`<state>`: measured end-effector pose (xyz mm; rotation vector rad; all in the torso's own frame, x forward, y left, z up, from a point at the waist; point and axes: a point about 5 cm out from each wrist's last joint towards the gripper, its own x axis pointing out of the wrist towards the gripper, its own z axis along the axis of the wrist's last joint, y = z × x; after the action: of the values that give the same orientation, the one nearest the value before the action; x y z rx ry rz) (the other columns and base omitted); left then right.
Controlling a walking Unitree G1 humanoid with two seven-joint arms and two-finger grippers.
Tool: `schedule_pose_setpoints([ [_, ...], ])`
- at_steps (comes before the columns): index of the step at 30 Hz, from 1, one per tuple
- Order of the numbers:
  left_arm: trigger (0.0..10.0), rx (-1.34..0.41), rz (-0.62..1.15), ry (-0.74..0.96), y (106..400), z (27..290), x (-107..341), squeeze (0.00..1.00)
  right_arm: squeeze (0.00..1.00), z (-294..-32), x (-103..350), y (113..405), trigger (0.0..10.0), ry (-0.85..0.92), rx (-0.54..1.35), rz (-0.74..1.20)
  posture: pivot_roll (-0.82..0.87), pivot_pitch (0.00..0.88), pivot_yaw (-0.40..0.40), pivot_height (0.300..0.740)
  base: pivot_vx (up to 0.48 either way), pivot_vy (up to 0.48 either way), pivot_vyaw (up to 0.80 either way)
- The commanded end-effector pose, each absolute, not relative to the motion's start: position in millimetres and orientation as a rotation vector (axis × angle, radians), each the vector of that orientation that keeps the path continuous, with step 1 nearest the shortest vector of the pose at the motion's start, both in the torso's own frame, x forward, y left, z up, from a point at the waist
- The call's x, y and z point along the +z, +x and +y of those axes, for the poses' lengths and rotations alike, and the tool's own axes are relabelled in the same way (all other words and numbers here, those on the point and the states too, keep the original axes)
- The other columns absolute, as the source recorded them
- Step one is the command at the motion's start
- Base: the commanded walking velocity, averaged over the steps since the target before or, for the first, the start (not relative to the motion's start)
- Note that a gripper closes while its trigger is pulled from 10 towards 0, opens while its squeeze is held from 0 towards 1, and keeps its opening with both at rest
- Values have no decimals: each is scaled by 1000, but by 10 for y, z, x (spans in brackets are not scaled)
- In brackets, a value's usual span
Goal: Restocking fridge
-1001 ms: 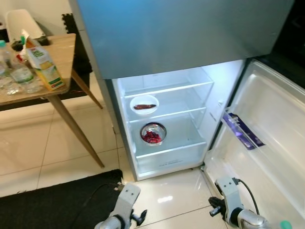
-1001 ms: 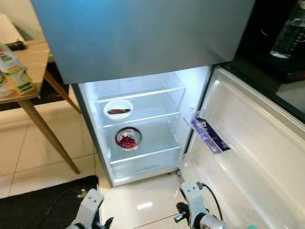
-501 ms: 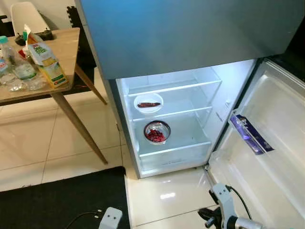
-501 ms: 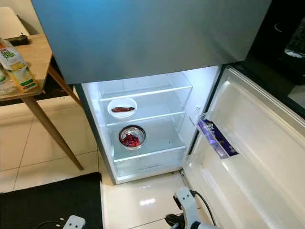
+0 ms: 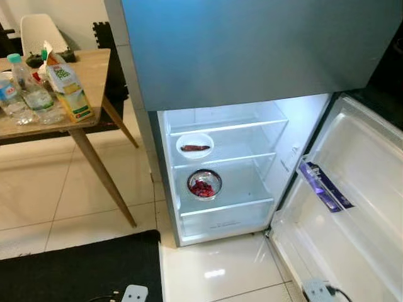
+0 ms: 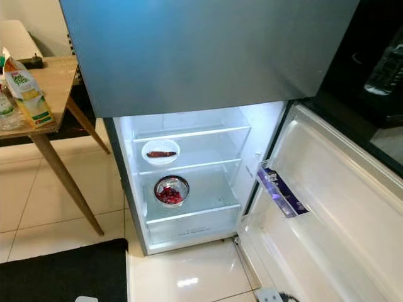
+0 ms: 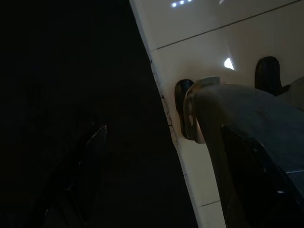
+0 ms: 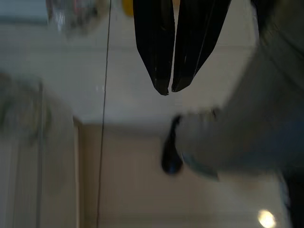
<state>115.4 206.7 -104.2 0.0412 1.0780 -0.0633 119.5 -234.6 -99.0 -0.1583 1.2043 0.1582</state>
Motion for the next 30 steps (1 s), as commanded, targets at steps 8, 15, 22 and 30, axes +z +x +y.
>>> schedule_pose_setpoints([
  [8,10000,-64,1146,38,998,2038,-1098,0,0,-2360,-1049,996,10000,-174,126,1281,-80,9,-28,740,-315,0,0],
  [15,10000,-54,1149,43,1006,2067,-1093,0,0,-2517,-988,1102,10000,-217,8,1247,-79,3,-24,740,-319,0,0],
  [22,10000,-54,1153,39,1001,2065,-1095,0,0,-2564,-977,1103,10000,-238,-38,1243,-80,7,-22,740,-319,0,0],
  [30,10000,-58,1158,34,984,2038,-1104,0,0,-2596,-983,1049,10000,-248,-58,1263,-82,8,-23,740,-315,0,0],
])
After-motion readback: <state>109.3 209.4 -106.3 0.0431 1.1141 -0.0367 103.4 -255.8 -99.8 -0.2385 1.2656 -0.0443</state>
